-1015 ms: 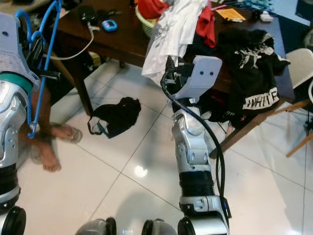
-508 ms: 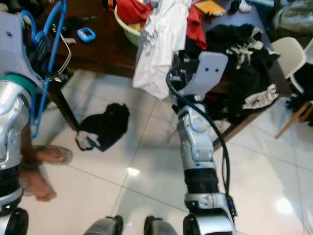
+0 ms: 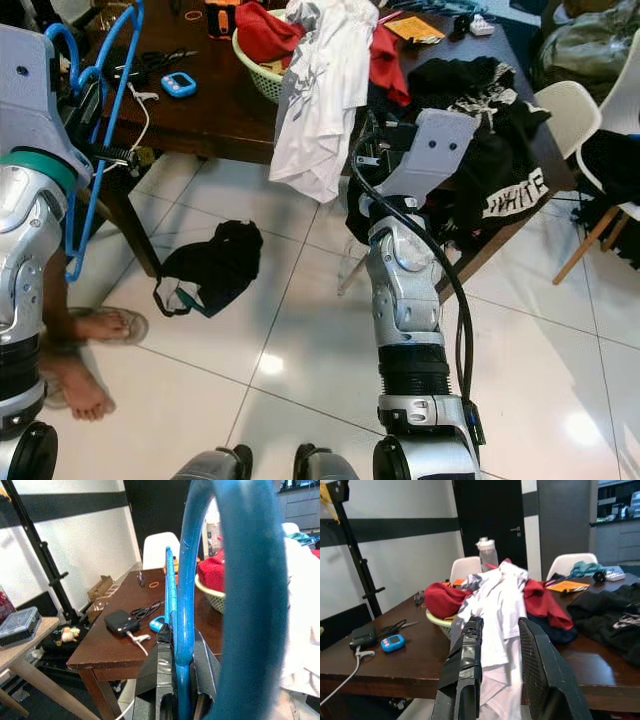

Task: Hang hanger

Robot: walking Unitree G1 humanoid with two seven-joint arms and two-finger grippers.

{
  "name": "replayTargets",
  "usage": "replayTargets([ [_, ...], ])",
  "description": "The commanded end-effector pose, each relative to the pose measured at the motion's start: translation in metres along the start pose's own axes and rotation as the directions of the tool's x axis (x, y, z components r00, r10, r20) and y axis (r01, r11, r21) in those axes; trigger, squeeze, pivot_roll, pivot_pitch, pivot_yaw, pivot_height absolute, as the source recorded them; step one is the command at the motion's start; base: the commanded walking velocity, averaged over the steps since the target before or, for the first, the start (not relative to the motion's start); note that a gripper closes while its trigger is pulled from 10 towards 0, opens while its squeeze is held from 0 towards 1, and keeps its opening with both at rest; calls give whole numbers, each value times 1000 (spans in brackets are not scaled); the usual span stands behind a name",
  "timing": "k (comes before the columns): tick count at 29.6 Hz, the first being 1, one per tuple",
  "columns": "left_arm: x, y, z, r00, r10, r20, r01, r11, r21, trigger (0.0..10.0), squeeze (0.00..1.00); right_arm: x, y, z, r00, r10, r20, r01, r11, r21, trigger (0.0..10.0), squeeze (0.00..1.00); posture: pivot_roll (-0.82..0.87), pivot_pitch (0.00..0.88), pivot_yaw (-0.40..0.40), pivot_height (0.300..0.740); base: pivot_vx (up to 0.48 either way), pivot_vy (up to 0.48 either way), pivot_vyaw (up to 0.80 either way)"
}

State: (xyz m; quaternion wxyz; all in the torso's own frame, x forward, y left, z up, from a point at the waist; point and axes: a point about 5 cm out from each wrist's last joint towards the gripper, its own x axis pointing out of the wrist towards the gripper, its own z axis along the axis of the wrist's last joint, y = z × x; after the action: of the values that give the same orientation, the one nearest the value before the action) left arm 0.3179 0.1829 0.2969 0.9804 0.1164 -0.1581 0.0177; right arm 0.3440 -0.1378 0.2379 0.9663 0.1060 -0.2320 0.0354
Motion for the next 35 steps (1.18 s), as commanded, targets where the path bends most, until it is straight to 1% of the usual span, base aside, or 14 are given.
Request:
replayTargets([
  [1, -1, -3, -1, 1000, -6, -5, 7, 1000, 8, 10000, 0, -4, -5, -6, 1000, -17, -21, 17, 1000, -4, 10000, 0, 165, 67, -6, 740, 0, 0, 0],
  [8, -3, -7, -10, 998, -21, -56, 20, 1000, -16, 10000, 0, -6, -6, -10, 999, -20, -33, 20, 1000, -8, 10000, 0, 165, 66, -5, 740, 0, 0, 0],
  [9, -7, -11, -22, 992, -40, -121, 35, 998, -44, 10000, 0, -10, -8, -15, 998, -22, -54, 22, 1000, -10, 10000, 0, 165, 67, -5, 740, 0, 0, 0],
  [10, -7, -11, -22, 992, -40, -121, 35, 998, -44, 10000, 0, -10, -8, -15, 998, -22, -54, 22, 1000, -10, 10000, 0, 165, 67, -5, 740, 0, 0, 0],
  [11, -11, -14, -31, 984, -60, -170, 50, 997, -61, 10000, 0, -13, -9, -20, 997, -22, -72, 22, 1000, -14, 10000, 0, 165, 67, -5, 740, 0, 0, 0],
  [13, -16, -17, -41, 974, -72, -213, 64, 997, -42, 10000, 0, -17, -10, -25, 996, -22, -90, 20, 1000, -18, 10000, 0, 167, 68, -3, 740, 0, 0, 0],
  [17, -21, -18, -51, 966, -76, -247, 73, 997, -24, 10000, 0, -22, -12, -30, 993, -23, -114, 21, 1000, -18, 10000, 0, 167, 67, 0, 740, 0, 0, 0],
  [19, -35, -19, -77, 943, -87, -323, 83, 996, -27, 10000, 0, -35, -17, -47, 982, -52, -181, 50, 999, -17, 10000, 0, 162, 58, 3, 740, 0, 0, 0],
  [21, -35, -19, -77, 943, -87, -323, 83, 996, -27, 10000, 0, -35, -17, -47, 982, -52, -181, 50, 999, -17, 10000, 0, 162, 58, 3, 740, 0, 0, 0],
  [22, -51, -22, -97, 932, -94, -351, 124, 990, 64, 10000, 0, -44, -18, -61, 962, -109, -249, 114, 993, 9, 10000, 0, 152, 51, 8, 740, 0, 0, 0],
  [24, -60, -23, -106, 919, -107, -380, 169, 976, 134, 10000, 0, -46, -18, -65, 951, -136, -279, 146, 989, 17, 10000, 0, 152, 51, 8, 740, 0, 0, 0],
  [29, -62, -28, -97, 919, -185, -347, 245, 960, 137, 10000, 0, -45, -20, -65, 937, -178, -300, 203, 978, 54, 10000, 0, 149, 48, 12, 740, 0, 0, 0],
  [34, -53, -24, -84, 942, -171, -288, 221, 964, 149, 10000, 0, -43, -16, -64, 948, -143, -284, 155, 988, 22, 10000, 0, 143, 47, 25, 740, 0, 0, 0],
  [35, -34, -6, -50, 980, -129, -152, 155, 973, 174, 10000, 0, -36, -17, -57, 969, -118, -218, 98, 990, -100, 10000, 0, 151, 48, 24, 740, 0, 0, 0],
])
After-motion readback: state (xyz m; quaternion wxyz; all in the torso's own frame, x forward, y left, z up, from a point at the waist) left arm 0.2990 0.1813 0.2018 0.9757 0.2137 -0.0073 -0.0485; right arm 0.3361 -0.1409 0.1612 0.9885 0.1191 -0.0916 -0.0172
